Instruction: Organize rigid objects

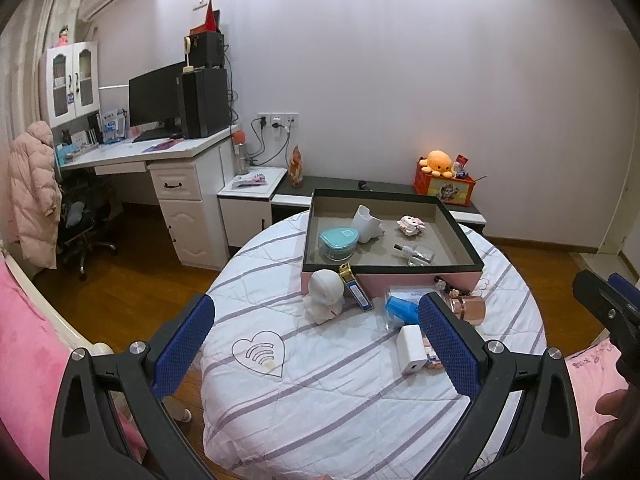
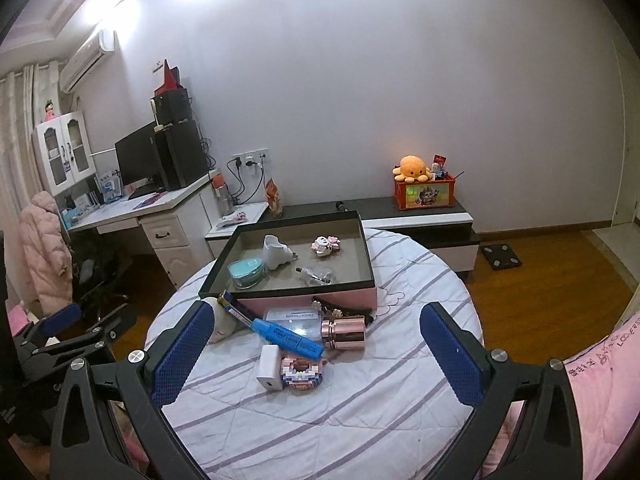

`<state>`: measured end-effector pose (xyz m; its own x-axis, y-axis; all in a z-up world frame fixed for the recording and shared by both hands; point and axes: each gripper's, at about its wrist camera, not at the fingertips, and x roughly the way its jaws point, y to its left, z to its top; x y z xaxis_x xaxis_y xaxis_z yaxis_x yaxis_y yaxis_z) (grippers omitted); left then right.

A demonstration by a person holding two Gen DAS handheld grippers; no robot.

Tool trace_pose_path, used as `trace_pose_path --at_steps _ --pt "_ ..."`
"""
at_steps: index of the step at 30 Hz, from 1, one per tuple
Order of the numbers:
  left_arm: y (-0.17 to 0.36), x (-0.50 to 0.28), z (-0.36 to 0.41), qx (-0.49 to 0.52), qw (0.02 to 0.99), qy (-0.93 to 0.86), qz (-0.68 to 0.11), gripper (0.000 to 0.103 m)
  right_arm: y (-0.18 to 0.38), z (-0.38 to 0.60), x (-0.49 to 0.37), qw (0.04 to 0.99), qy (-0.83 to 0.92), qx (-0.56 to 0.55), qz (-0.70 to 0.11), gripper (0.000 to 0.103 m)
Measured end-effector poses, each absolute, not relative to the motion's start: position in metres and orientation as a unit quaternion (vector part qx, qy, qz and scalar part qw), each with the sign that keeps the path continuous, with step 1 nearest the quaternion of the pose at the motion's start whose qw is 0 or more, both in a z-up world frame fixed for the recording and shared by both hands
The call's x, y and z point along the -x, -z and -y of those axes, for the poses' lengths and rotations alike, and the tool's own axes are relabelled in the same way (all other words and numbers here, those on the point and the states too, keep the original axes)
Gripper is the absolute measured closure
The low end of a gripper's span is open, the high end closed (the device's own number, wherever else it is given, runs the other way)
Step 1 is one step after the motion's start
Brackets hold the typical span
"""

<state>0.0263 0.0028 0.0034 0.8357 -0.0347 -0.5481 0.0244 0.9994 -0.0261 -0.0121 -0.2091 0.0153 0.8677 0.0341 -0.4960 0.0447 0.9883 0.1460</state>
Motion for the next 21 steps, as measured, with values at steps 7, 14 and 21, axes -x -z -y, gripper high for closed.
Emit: trace_pose_path --at_steps 7,14,21 --pt "-0.0033 -0.0215 -0.0008 0.007 0.958 0.017 -0.286 0.000 -0.0160 0.2050 0.0165 0.964 -0.003 -0.072 -0.256 0.000" --pt "-0.0027 -0.0217 0.0002 0.007 0.958 0.016 -0.287 0.000 -0.0159 0.2038 0.0167 0.964 -0.004 -0.072 -0.256 0.000" --pt "-0.0030 -0.0211 -0.0005 0.007 0.958 0.017 -0.287 0.000 -0.0156 0.2032 0.0173 0.964 -0.005 -0.071 -0.256 0.000"
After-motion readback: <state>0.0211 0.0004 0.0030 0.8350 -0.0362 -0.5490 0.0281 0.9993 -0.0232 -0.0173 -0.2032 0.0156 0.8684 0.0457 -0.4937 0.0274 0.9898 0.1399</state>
